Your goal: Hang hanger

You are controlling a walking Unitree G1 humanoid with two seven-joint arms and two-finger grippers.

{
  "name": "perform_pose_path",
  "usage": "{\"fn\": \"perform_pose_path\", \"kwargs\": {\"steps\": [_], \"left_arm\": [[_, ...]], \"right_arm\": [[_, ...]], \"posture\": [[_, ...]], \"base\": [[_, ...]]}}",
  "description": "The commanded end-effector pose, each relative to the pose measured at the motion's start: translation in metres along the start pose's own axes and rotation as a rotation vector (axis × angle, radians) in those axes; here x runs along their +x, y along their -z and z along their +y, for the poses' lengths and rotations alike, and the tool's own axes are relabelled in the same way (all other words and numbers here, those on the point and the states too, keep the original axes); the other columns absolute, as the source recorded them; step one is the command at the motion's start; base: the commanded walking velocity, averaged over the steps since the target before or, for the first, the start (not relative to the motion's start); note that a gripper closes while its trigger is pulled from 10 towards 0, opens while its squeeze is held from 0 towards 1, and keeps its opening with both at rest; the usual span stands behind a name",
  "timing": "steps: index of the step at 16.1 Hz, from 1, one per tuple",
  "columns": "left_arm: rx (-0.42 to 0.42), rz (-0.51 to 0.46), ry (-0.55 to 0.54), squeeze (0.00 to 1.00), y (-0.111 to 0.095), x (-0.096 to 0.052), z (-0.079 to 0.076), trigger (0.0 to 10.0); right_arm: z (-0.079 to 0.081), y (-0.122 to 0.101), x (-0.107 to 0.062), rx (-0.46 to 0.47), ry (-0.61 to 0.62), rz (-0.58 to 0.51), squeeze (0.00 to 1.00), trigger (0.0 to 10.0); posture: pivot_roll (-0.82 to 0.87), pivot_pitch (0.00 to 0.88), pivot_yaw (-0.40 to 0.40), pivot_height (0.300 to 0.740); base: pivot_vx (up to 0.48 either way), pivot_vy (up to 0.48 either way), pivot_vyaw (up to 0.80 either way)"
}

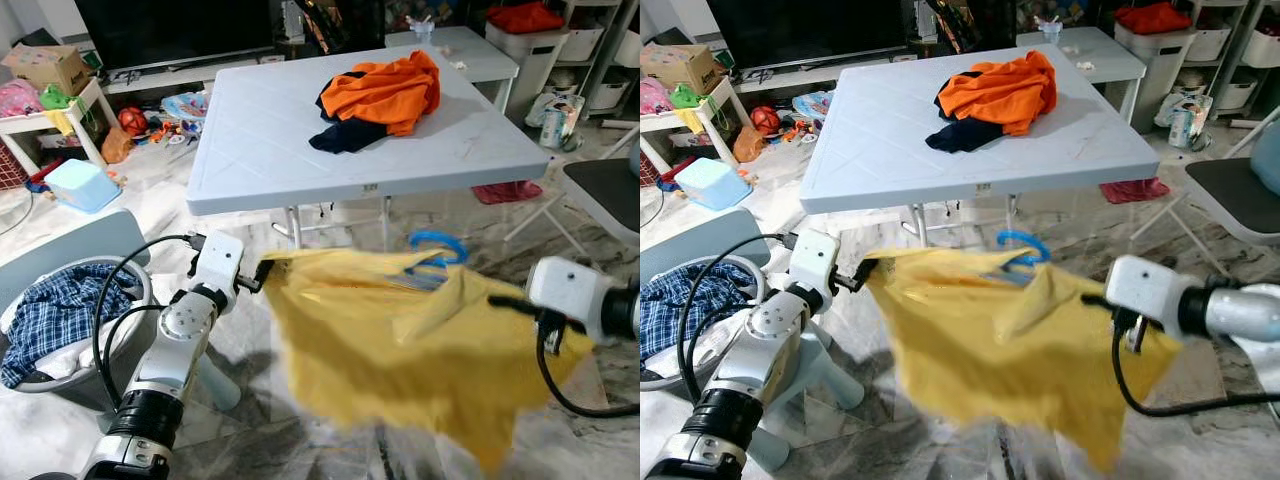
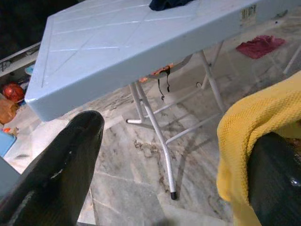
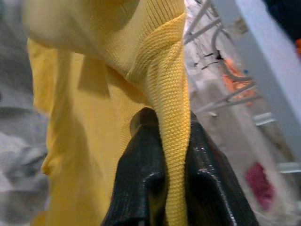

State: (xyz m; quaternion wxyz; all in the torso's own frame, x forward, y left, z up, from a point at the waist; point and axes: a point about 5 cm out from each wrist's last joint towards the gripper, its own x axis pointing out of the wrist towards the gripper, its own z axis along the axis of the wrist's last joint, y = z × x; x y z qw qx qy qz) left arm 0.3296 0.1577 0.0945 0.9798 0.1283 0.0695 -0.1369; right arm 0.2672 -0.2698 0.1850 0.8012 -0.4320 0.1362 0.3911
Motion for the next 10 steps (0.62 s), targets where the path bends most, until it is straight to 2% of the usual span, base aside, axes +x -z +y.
{"fn": "perform_pose_path", "kwargs": {"steps": [1, 3, 5, 6, 7, 10], "left_arm": [[0.014, -0.009, -0.055, 1.0, -0.003, -0.003, 0.013, 10.0], [-0.003, -0.028, -0.054, 1.0, -0.006, -0.001, 0.009, 10.0], [-0.01, -0.005, -0.081, 1.0, 0.0, 0.0, 0.011, 10.0], [-0.016, -0.003, -0.089, 1.0, 0.001, 0.0, 0.013, 10.0], [0.001, 0.009, -0.114, 1.0, 0.003, -0.001, 0.019, 10.0], [-0.007, 0.035, -0.156, 1.0, 0.007, -0.001, 0.028, 10.0]], "right_arm": [[-0.011, 0.003, -0.002, -0.039, 0.074, 0.042, 0.0, 10.0], [-0.011, 0.0, 0.0, -0.043, 0.076, 0.024, 0.0, 10.0], [-0.002, 0.001, 0.001, -0.097, -0.003, 0.026, 0.0, 10.0], [0.0, 0.001, 0.0, -0.089, -0.023, 0.028, 0.0, 10.0], [0.007, 0.001, -0.01, -0.108, -0.113, 0.024, 0.0, 10.0], [0.004, -0.004, -0.041, -0.055, -0.211, -0.033, 0.0, 10.0]], "posture": [[-0.22, 0.0, 0.072, 0.74], [-0.21, 0.0, 0.07, 0.74], [-0.21, 0.0, 0.07, 0.74], [-0.22, 0.0, 0.071, 0.74], [-0.22, 0.0, 0.071, 0.74], [-0.23, 0.0, 0.074, 0.74]], "base": [[0.0, 0.0, 0.0], [0.0, 0.0, 0.0], [0.0, 0.0, 0.0], [0.0, 0.0, 0.0], [0.0, 0.0, 0.0], [0.0, 0.0, 0.0]]}}
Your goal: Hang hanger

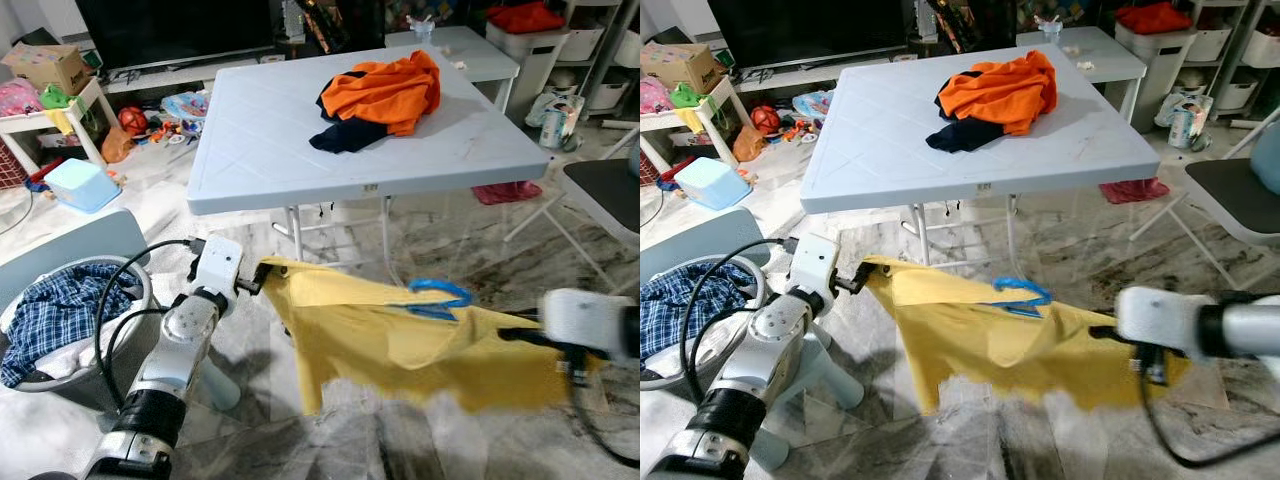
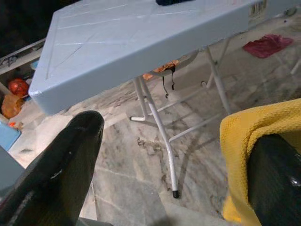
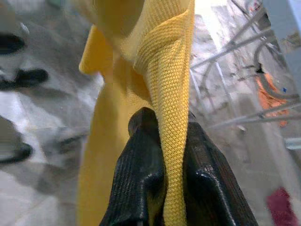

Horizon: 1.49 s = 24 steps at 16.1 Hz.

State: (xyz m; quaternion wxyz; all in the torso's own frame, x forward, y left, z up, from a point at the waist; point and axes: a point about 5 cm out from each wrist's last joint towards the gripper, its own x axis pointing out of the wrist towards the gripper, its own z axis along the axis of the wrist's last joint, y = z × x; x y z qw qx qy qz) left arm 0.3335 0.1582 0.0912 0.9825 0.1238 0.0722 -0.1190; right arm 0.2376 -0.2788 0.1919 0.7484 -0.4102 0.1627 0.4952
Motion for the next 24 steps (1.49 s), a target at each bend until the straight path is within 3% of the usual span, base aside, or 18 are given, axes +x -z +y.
{"fn": "perform_pose_path", "kwargs": {"steps": [1, 4, 6, 8, 9, 10, 11, 12, 13, 14, 17, 18, 20, 21, 22, 24], "left_arm": [[-0.014, 0.042, -0.123, 1.0, 0.006, -0.004, 0.028, 10.0], [-0.093, 0.1, -0.089, 1.0, 0.013, 0.0, 0.023, 10.0], [-0.161, 0.149, -0.03, 1.0, 0.018, 0.002, 0.018, 10.0], [-0.172, 0.205, 0.048, 1.0, 0.025, 0.001, 0.007, 10.0], [-0.168, 0.208, 0.063, 0.97, 0.026, 0.001, 0.003, 10.0], [-0.194, 0.206, 0.121, 0.8, 0.026, 0.0, -0.008, 10.0], [-0.211, 0.2, 0.159, 0.8, 0.025, -0.001, -0.014, 10.0], [-0.18, 0.189, 0.237, 0.0, 0.024, -0.002, -0.025, 10.0], [-0.17, 0.145, 0.354, 1.0, 0.018, -0.007, -0.042, 10.0], [-0.086, 0.038, 0.43, 1.0, 0.007, -0.014, -0.058, 10.0], [-0.138, -0.127, 0.446, 1.0, -0.013, -0.019, -0.065, 10.0], [-0.125, -0.201, 0.524, 1.0, -0.023, -0.027, -0.072, 10.0], [-0.145, -0.253, 0.573, 1.0, -0.033, -0.034, -0.074, 10.0], [-0.207, -0.248, 0.606, 1.0, -0.036, -0.036, -0.075, 10.0], [-0.2, -0.263, 0.631, 1.0, -0.04, -0.038, -0.074, 10.0], [-0.074, -0.317, 0.559, 1.0, -0.049, -0.035, -0.06, 10.0]], "right_arm": [[-0.013, -0.009, -0.024, 0.007, 0.036, -0.022, 0.0, 10.0], [-0.014, -0.034, -0.048, 0.037, -0.05, -0.146, 0.0, 10.0], [-0.012, -0.049, -0.053, 0.031, -0.097, -0.196, 0.0, 10.0], [-0.007, -0.073, -0.055, 0.014, -0.151, -0.312, 0.0, 10.0], [-0.011, -0.078, -0.056, 0.016, -0.129, -0.34, 0.0, 10.0], [-0.019, -0.08, -0.056, 0.042, -0.054, -0.388, 0.0, 10.0], [-0.022, -0.079, -0.054, 0.052, -0.02, -0.401, 0.0, 10.0], [-0.028, -0.078, -0.048, 0.069, 0.044, -0.408, 0.0, 10.0], [-0.037, -0.077, -0.034, 0.105, 0.146, -0.424, 0.0, 10.0], [-0.047, -0.074, -0.007, 0.147, 0.299, -0.417, 0.0, 10.0], [-0.048, -0.058, 0.026, 0.149, 0.438, -0.318, 0.0, 10.0], [-0.051, -0.049, 0.046, 0.174, 0.523, -0.271, 0.0, 10.0], [-0.054, -0.044, 0.061, 0.141, 0.593, -0.211, 0.0, 10.0], [-0.058, -0.04, 0.068, 0.162, 0.652, -0.189, 0.0, 10.0], [-0.058, -0.038, 0.073, 0.142, 0.666, -0.169, 0.0, 10.0], [-0.051, -0.031, 0.075, 0.089, 0.589, -0.148, 0.0, 10.0]], "posture": [[-0.23, 0.0, 0.074, 0.74], [-0.25, 0.0, 0.082, 0.74], [-0.25, 0.0, 0.084, 0.74], [-0.25, 0.0, 0.086, 0.74], [-0.25, 0.0, 0.086, 0.74], [-0.25, 0.0, 0.085, 0.74], [-0.25, 0.0, 0.085, 0.74], [-0.25, 0.0, 0.08, 0.74], [-0.24, 0.0, 0.069, 0.74], [-0.23, 0.0, 0.065, 0.74], [-0.21, 0.0, 0.056, 0.74], [-0.2, 0.0, 0.051, 0.74], [-0.2, 0.0, 0.05, 0.74], [-0.19, 0.0, 0.049, 0.74], [-0.19, 0.0, 0.047, 0.74], [-0.18, 0.0, 0.045, 0.74]], "base": [[0.0, 0.0, 0.0], [0.0, 0.0, 0.0], [0.0, 0.0, 0.0], [0.0, 0.0, 0.0], [0.0, 0.0, 0.0], [0.0, 0.0, 0.0], [0.0, 0.0, 0.0], [0.0, 0.0, 0.0], [0.0, 0.0, 0.0], [0.0, 0.0, 0.0], [0.0, 0.0, 0.0], [0.0, 0.0, 0.0], [0.0, 0.0, 0.0], [0.0, 0.0, 0.0], [0.0, 0.0, 0.0], [0.0, 0.0, 0.0]]}}
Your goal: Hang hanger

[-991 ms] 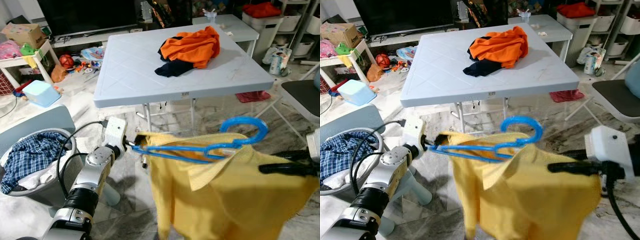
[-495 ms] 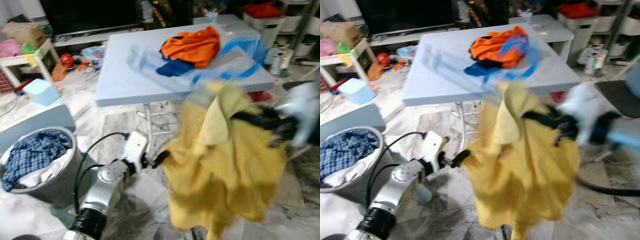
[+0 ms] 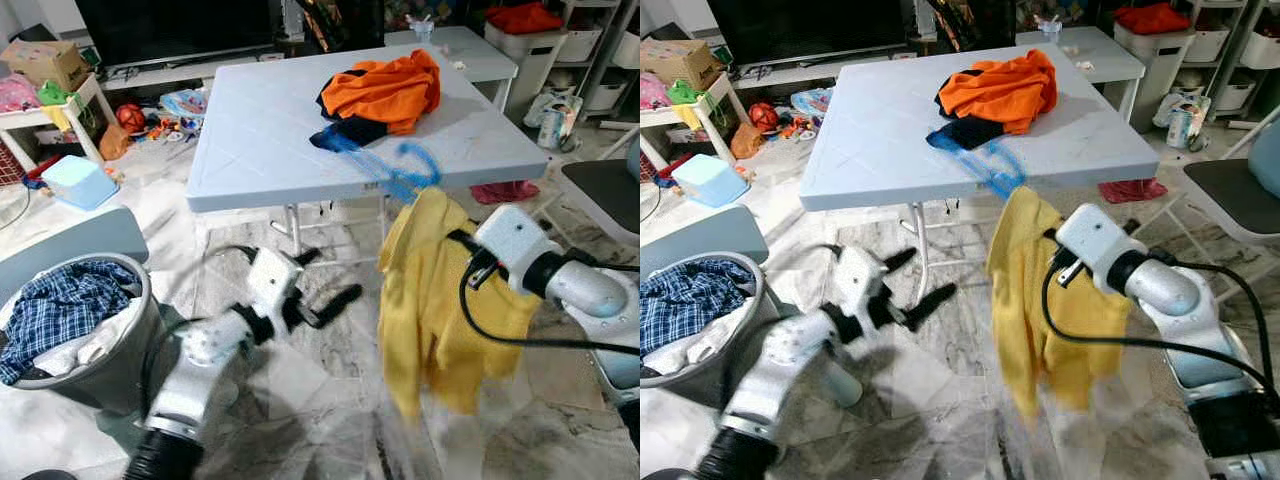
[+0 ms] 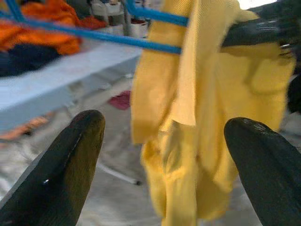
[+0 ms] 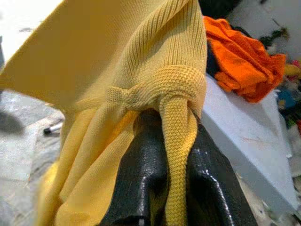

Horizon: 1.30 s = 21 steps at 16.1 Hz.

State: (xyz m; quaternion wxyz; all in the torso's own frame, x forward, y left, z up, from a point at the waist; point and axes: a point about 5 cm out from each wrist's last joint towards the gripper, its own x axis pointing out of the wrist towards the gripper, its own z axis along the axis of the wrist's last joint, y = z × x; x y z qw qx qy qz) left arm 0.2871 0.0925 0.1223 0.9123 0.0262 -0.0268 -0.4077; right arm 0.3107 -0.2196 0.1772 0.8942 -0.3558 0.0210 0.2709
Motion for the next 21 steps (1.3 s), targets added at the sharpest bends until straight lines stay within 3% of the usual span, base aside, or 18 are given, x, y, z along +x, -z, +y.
{"fn": "perform_pose_path", "kwargs": {"steps": [1, 2, 3, 4, 5, 6, 7, 10, 11, 12, 13, 17, 21], "left_arm": [[0.099, -0.021, -0.033, 1.0, -0.012, -0.003, 0.014, 10.0], [0.131, -0.017, -0.027, 1.0, -0.013, -0.004, 0.017, 10.0], [0.208, 0.01, 0.003, 1.0, -0.015, -0.01, 0.023, 10.0], [0.223, 0.017, 0.017, 1.0, -0.015, -0.013, 0.025, 10.0], [0.233, 0.055, 0.099, 1.0, -0.011, -0.019, 0.022, 10.0], [0.233, 0.068, 0.139, 0.36, -0.01, -0.02, 0.019, 10.0], [0.238, 0.09, 0.202, 0.0, -0.007, -0.023, 0.014, 10.0], [0.212, 0.144, 0.306, 0.0, 0.0, -0.027, 0.006, 10.0], [0.203, 0.161, 0.332, 0.0, 0.004, -0.028, 0.005, 9.1], [0.187, 0.179, 0.375, 0.0, 0.008, -0.028, 0.003, 1.8], [0.188, 0.186, 0.392, 0.0, 0.01, -0.028, 0.003, 0.0], [0.21, 0.2, 0.434, 0.0, 0.011, -0.025, 0.007, 0.0], [0.212, 0.209, 0.474, 0.0, 0.011, -0.022, 0.006, 0.0]], "right_arm": [[-0.002, 0.0, -0.006, -0.067, -0.072, -0.017, 0.0, 10.0], [-0.001, 0.002, -0.009, -0.097, -0.117, -0.016, 0.0, 10.0], [0.005, 0.008, -0.023, -0.15, -0.283, -0.005, 0.0, 10.0], [0.006, 0.011, -0.028, -0.155, -0.335, 0.006, 0.0, 10.0], [0.006, 0.019, -0.039, -0.159, -0.437, 0.043, 0.0, 10.0], [0.006, 0.02, -0.04, -0.168, -0.462, 0.055, 0.0, 10.0], [0.006, 0.021, -0.042, -0.165, -0.505, 0.061, 0.0, 10.0], [0.008, 0.014, -0.038, -0.152, -0.556, 0.015, 0.0, 10.0], [0.009, 0.011, -0.038, -0.148, -0.587, -0.005, 0.0, 10.0], [0.011, 0.004, -0.04, -0.14, -0.661, -0.046, 0.0, 10.0], [0.011, 0.001, -0.041, -0.145, -0.695, -0.061, 0.0, 10.0], [0.008, -0.005, -0.046, -0.175, -0.814, -0.084, 0.0, 10.0], [0.012, -0.008, -0.045, -0.198, -0.838, -0.097, 0.0, 10.0]], "posture": [[-0.18, 0.0, 0.045, 0.74], [-0.18, 0.0, 0.046, 0.74], [-0.19, 0.0, 0.049, 0.74], [-0.19, 0.0, 0.049, 0.74], [-0.18, 0.0, 0.055, 0.74], [-0.18, 0.0, 0.055, 0.74], [-0.18, 0.0, 0.055, 0.74], [-0.18, 0.0, 0.061, 0.74], [-0.18, 0.0, 0.061, 0.74], [-0.17, 0.0, 0.06, 0.74], [-0.17, 0.0, 0.062, 0.74], [-0.18, 0.0, 0.072, 0.74], [-0.19, 0.0, 0.077, 0.74]], "base": [[0.0, 0.0, 0.0], [0.0, 0.0, 0.0], [0.0, 0.0, 0.0], [0.0, 0.0, 0.0], [0.0, 0.0, 0.0], [0.0, 0.0, 0.0], [0.0, 0.0, 0.0], [0.0, 0.0, 0.0], [0.0, 0.0, 0.0], [0.0, 0.0, 0.0], [0.0, 0.0, 0.0], [0.0, 0.0, 0.0], [0.0, 0.0, 0.0]]}}
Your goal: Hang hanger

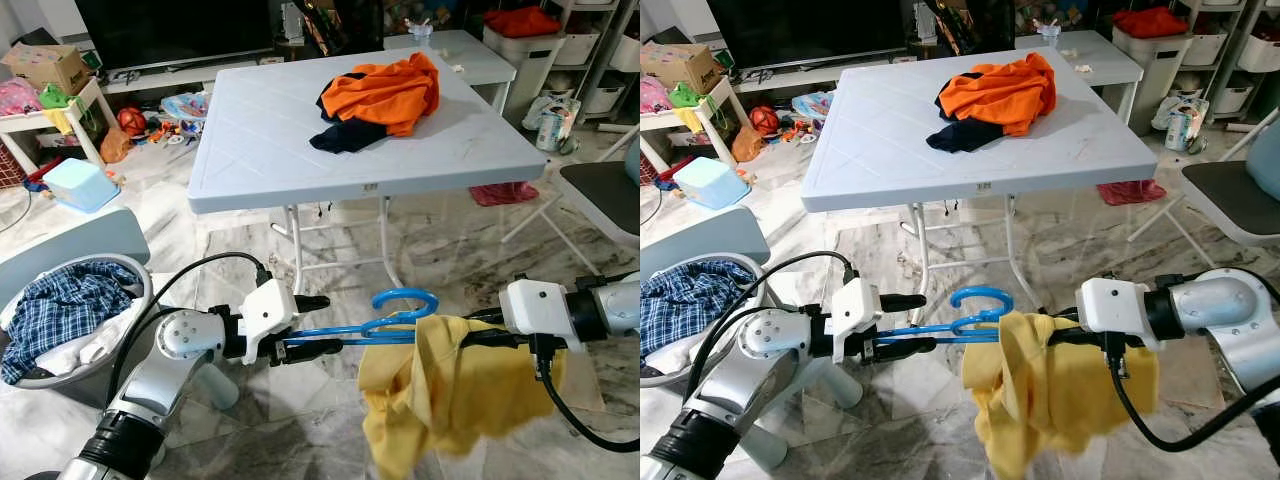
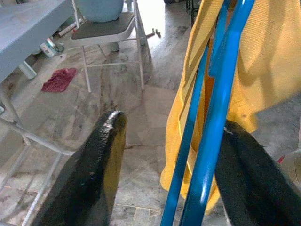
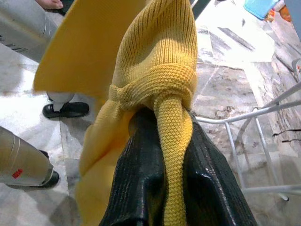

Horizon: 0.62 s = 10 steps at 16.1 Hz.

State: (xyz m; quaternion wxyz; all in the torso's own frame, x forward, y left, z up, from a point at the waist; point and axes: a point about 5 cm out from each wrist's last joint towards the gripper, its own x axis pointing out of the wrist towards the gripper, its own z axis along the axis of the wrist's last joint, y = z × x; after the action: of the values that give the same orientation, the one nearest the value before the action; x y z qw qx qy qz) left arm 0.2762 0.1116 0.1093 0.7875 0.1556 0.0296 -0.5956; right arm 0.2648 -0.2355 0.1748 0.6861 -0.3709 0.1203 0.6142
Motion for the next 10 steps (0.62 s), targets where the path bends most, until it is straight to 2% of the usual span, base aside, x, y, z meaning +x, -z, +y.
{"fn": "perform_pose_path", "kwargs": {"steps": [1, 10], "left_arm": [[0.02, 0.016, 0.032, 0.0, -0.002, 0.001, 0.002, 0.0], [-0.002, 0.031, 0.17, 0.0, 0.0, 0.01, -0.005, 0.0]], "right_arm": [[-0.004, -0.012, 0.0, -0.074, -0.028, -0.019, 0.0, 10.0], [-0.011, -0.019, 0.012, -0.123, -0.037, -0.051, 0.0, 10.0]], "posture": [[-0.19, 0.0, 0.077, 0.74], [-0.19, 0.0, 0.085, 0.74]], "base": [[0.0, 0.0, 0.0], [0.0, 0.0, 0.0]]}}
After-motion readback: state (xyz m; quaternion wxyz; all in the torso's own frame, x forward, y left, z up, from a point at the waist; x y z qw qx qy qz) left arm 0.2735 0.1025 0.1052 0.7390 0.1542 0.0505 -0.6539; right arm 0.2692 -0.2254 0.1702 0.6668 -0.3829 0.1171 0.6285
